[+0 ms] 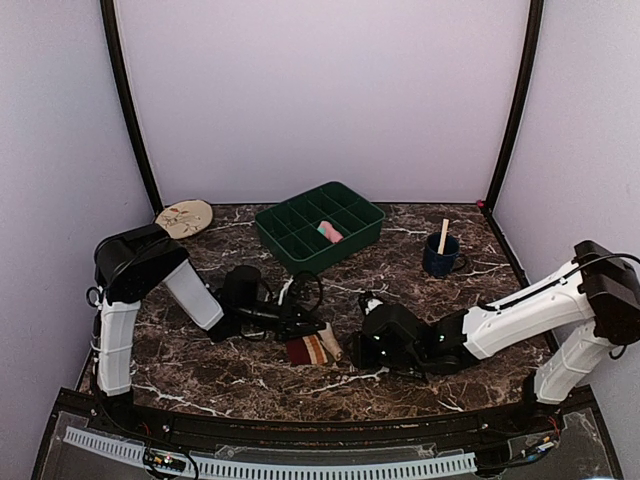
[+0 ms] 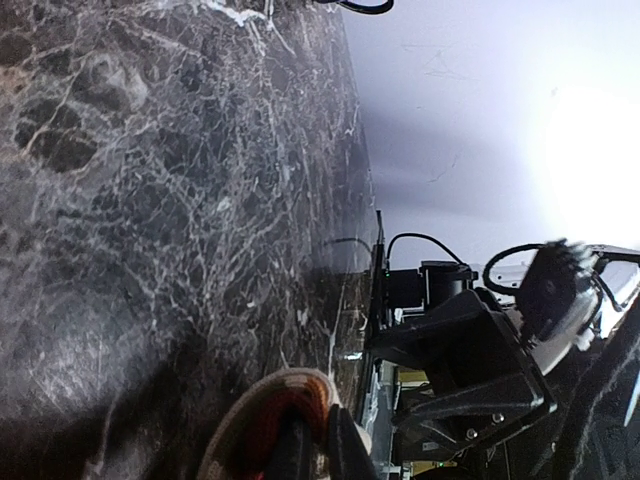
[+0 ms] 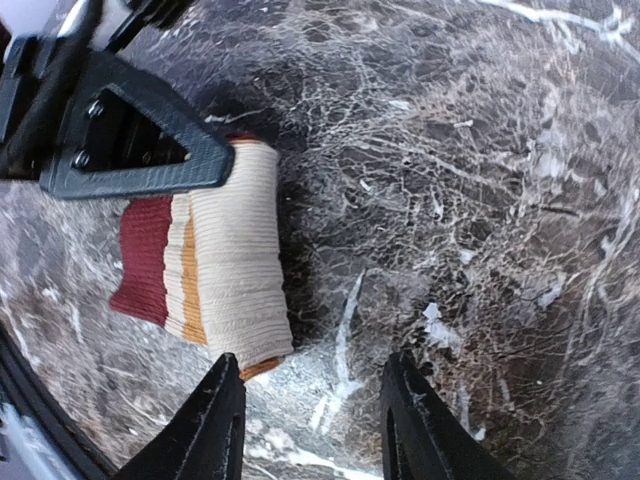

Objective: Roll the socks
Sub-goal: Roll the sock at the center of the board.

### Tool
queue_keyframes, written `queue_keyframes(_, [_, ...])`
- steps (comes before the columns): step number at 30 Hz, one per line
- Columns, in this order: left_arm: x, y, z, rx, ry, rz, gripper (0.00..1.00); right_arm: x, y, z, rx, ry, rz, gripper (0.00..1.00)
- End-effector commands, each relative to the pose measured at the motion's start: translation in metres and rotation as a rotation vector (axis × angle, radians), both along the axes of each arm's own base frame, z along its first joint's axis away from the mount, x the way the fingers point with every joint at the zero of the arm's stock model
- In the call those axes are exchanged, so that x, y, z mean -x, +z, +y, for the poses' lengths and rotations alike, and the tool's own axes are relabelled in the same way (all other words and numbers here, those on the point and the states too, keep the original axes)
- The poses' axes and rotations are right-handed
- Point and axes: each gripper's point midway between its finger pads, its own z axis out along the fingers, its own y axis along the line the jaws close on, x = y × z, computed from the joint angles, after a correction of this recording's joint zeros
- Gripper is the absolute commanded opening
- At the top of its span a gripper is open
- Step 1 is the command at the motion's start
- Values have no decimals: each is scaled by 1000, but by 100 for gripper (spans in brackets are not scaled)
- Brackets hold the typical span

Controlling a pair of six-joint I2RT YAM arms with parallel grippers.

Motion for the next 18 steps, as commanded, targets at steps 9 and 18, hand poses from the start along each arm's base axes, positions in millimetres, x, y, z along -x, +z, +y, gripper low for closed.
queue_keyframes(9, [7, -32, 15, 27, 37, 73, 0, -13, 14, 31, -374, -34, 165, 46])
queue_keyframes(18, [8, -40, 19, 11, 43, 88, 0, -17, -7, 27, -447, -61, 235, 48])
